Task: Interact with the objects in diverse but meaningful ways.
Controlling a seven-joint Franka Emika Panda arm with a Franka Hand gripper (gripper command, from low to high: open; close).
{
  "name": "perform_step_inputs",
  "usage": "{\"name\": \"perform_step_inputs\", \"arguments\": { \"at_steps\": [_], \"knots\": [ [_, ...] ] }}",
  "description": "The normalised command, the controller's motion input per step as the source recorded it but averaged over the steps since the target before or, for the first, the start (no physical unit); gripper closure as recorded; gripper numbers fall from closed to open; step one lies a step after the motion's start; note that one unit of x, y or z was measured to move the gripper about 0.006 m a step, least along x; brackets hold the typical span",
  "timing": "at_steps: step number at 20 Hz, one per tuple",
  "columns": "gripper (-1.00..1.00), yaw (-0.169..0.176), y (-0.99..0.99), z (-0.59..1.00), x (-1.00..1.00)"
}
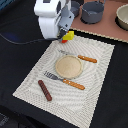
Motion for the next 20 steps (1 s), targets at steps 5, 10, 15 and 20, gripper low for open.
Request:
{"name": "perform_step_inputs", "arguments": {
  "at_steps": [5,10,15,20],
  "knots": [
    [1.0,-0.063,0.46,0.07,0.71],
    [1.0,-0.064,0.46,0.03,0.69],
    [1.0,-0.058,0.49,0.0,0.65],
    [1.0,-0.052,0.46,-0.02,0.56]
  ]
}}
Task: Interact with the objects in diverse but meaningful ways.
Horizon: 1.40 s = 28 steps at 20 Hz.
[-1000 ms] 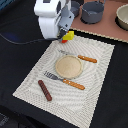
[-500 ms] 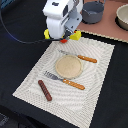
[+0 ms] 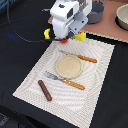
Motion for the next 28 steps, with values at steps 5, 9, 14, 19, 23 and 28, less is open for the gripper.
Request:
{"name": "perform_step_inputs", "arguments": {
  "at_steps": [5,9,14,19,23,28],
  "knots": [
    [1.0,-0.049,0.35,-0.11,0.44],
    [1.0,-0.052,0.25,-0.18,0.34],
    [1.0,-0.05,0.17,-0.22,0.26],
    [1.0,-0.046,0.2,-0.19,0.31],
    [1.0,-0.034,0.26,-0.14,0.35],
    [-1.0,-0.006,0.48,0.22,0.31]
  ]
}}
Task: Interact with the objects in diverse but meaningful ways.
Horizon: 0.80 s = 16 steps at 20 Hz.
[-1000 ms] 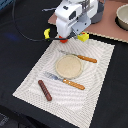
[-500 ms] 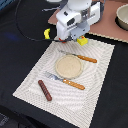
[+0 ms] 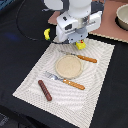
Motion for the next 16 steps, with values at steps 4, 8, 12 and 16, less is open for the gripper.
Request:
{"name": "perform_step_inputs", "arguments": {
  "at_steps": [4,8,12,16],
  "knots": [
    [-1.0,0.004,0.53,0.59,0.11],
    [-1.0,0.057,0.32,0.69,-0.21],
    [-1.0,0.062,0.06,0.37,-0.56],
    [-1.0,0.039,-0.02,0.1,-0.72]
  ]
}}
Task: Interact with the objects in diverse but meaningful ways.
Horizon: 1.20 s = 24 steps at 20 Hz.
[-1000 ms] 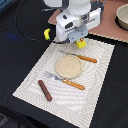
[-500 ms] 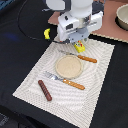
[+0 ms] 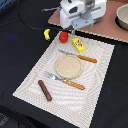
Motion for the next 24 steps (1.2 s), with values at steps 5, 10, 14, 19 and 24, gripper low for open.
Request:
{"name": "perform_step_inputs", "arguments": {
  "at_steps": [5,10,14,19,24],
  "knots": [
    [-1.0,0.034,-0.09,-0.05,-0.81],
    [-1.0,0.057,-0.15,-0.11,-0.85],
    [-1.0,0.057,-0.2,-0.1,-0.87],
    [-1.0,0.043,-0.28,-0.14,-0.8],
    [-1.0,0.029,-0.28,-0.22,-0.72]
  ]
}}
